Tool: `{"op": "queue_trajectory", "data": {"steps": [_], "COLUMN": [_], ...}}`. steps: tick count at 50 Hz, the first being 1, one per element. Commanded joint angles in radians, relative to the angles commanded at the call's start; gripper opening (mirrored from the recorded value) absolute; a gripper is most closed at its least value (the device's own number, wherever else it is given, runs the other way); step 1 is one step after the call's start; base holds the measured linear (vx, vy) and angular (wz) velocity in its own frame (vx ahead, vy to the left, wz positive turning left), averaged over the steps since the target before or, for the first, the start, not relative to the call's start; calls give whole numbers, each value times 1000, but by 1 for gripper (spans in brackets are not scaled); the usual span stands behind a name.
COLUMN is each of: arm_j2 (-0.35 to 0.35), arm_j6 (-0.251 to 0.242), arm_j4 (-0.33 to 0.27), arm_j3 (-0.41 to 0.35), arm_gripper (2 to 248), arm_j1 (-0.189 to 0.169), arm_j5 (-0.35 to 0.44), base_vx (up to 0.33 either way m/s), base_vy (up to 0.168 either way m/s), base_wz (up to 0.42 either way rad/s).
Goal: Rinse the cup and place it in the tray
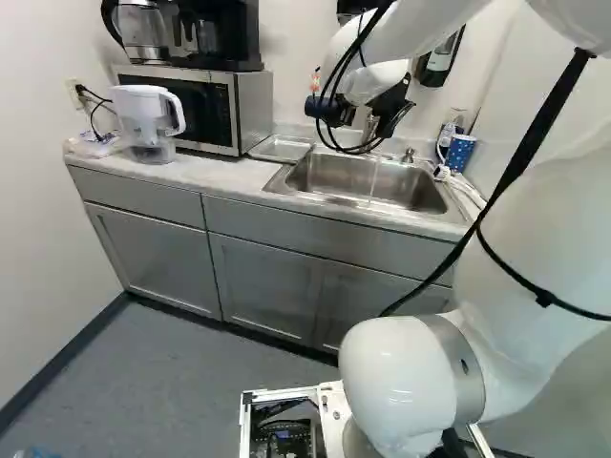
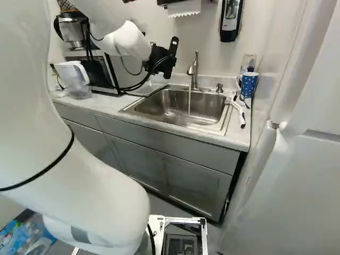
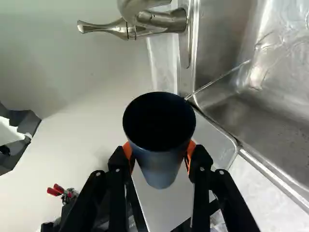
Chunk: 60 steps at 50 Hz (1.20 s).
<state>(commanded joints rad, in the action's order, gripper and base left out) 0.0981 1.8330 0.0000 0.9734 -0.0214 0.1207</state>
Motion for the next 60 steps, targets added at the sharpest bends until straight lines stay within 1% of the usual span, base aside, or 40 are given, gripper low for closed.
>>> {"op": "queue_trajectory", "data": {"steps": [40,46,60], "arm_j2": [0,0,0], "arm_j6": [-2,-40,-179], "arm_j4": [0,0,0], "arm_j3": [0,0,0], "arm_gripper": [122,122,122], "arm_j1": [0,0,0], "arm_j5": [0,0,0], "base_vx": [0,0,0], "base_vy": [0,0,0], "base_wz": [0,0,0]}}
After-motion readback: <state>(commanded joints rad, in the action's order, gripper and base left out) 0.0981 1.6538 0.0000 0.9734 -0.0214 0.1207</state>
